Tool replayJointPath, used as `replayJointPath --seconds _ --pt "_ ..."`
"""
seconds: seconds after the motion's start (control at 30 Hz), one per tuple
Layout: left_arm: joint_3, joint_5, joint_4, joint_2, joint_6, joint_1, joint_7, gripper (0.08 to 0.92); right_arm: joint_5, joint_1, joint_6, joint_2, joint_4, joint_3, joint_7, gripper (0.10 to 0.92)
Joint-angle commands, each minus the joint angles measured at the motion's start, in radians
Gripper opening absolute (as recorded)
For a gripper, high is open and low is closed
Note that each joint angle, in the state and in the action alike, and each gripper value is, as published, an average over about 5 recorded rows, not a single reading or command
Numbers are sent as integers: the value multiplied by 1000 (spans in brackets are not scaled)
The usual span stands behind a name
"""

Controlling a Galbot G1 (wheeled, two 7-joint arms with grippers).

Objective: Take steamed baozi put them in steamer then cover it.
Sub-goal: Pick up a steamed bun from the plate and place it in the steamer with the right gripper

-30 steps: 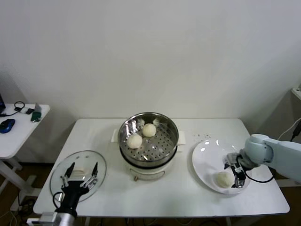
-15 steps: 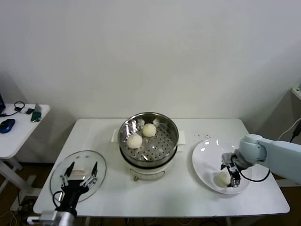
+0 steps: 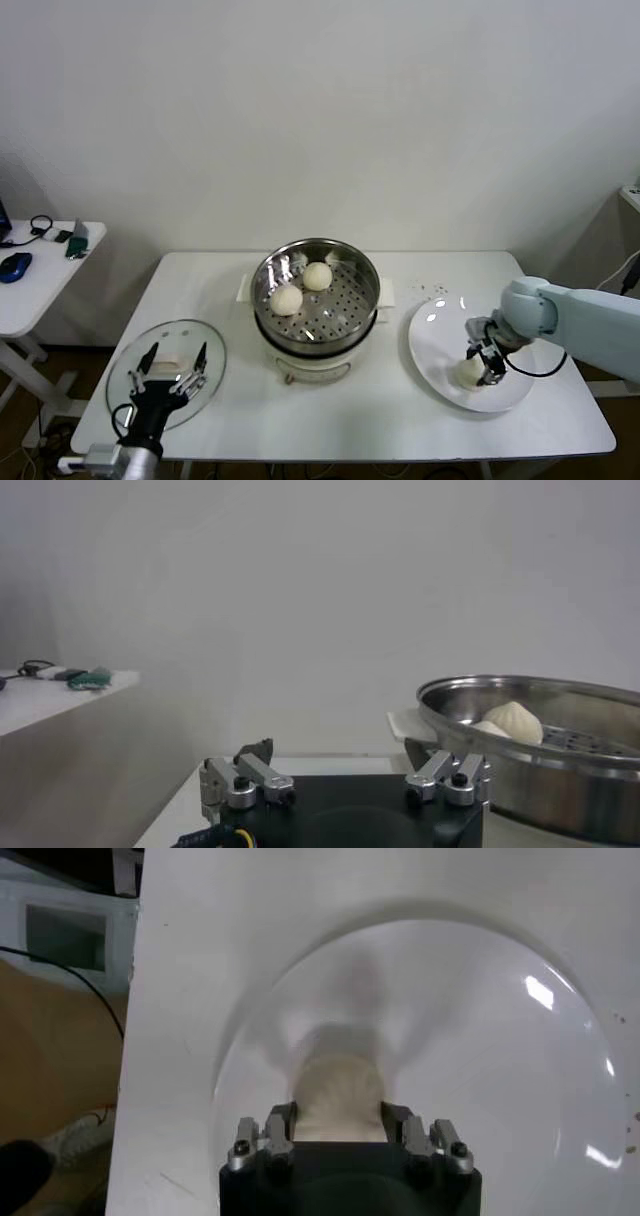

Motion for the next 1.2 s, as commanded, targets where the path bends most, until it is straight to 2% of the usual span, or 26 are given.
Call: replayJointPath --seconds 0.03,0.27,0.6,1.0,1.2 --pt "0 -1 4 3 1 -4 -1 823 12 167 65 51 -22 -101 -35 581" --pt "0 0 6 3 13 -22 -2 823 124 508 240 162 -7 -253 -104 585" --pt "1 8 2 11 26 -32 -1 823 131 824 489 293 67 -186 -176 585" --pt "-5 12 0 25 41 -48 -1 823 31 756 553 515 238 -5 -92 581" --pt "-14 27 -12 22 41 -47 -2 823 -36 609 544 616 250 -5 -48 577"
